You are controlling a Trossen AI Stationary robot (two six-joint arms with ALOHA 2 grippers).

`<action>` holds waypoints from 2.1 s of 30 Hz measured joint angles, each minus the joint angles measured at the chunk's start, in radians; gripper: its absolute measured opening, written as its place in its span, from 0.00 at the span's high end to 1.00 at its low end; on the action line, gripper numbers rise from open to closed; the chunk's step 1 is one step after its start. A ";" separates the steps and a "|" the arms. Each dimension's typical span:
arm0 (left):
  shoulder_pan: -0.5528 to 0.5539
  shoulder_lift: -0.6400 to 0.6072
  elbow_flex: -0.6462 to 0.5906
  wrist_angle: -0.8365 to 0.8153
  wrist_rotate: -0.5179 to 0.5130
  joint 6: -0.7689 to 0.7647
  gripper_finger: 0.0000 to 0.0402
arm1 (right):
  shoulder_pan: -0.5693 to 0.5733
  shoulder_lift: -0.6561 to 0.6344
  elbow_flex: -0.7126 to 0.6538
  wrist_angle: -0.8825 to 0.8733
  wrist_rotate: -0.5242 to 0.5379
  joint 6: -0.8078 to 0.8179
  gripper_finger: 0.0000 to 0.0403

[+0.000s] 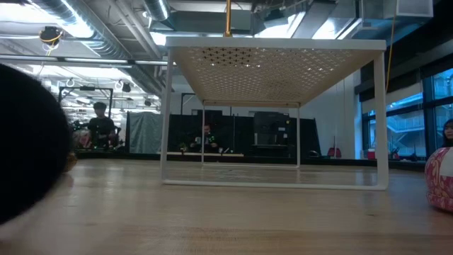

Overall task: Pick & Place candle stick holders
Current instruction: Put the left silver scented candle on the shelf

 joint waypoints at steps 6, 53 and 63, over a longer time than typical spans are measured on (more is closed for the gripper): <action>0.021 -0.003 0.000 0.043 -0.025 0.035 0.13 | 0.000 0.000 0.000 0.000 0.000 0.000 0.23; -0.006 -0.006 0.002 0.136 -0.446 0.083 0.12 | 0.000 0.728 0.005 0.410 0.185 0.292 0.23; -0.002 -0.006 0.002 0.170 -0.480 0.089 0.12 | 0.008 0.883 0.101 0.553 0.182 0.228 0.23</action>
